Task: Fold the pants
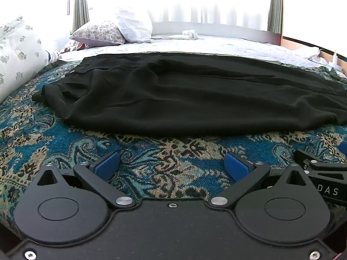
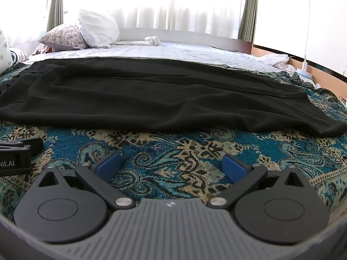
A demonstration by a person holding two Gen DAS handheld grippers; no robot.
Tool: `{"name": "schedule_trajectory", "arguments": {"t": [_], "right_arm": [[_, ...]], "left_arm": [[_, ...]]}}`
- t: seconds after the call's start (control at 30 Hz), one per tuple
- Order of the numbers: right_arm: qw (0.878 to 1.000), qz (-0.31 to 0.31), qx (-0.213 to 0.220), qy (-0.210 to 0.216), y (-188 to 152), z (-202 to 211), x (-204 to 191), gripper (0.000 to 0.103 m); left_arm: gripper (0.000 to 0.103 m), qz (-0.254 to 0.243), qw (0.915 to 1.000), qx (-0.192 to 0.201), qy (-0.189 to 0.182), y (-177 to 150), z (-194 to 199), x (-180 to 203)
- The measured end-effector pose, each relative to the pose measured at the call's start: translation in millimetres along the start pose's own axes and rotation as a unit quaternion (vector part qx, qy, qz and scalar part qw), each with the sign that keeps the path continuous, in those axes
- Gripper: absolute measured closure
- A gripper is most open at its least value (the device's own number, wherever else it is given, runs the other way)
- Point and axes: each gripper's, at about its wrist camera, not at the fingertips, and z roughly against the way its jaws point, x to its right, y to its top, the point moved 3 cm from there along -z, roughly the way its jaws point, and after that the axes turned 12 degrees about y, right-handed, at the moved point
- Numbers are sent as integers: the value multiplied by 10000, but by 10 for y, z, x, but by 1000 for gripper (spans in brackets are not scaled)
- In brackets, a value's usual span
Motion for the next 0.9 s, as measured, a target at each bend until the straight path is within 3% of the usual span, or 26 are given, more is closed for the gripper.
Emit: {"name": "schedule_trajectory", "arguments": {"t": [0.9], "right_arm": [[10000, 27, 20, -10, 4, 17, 5, 0]], "left_arm": [[0, -70, 10000, -25, 63, 24, -13, 29]]}}
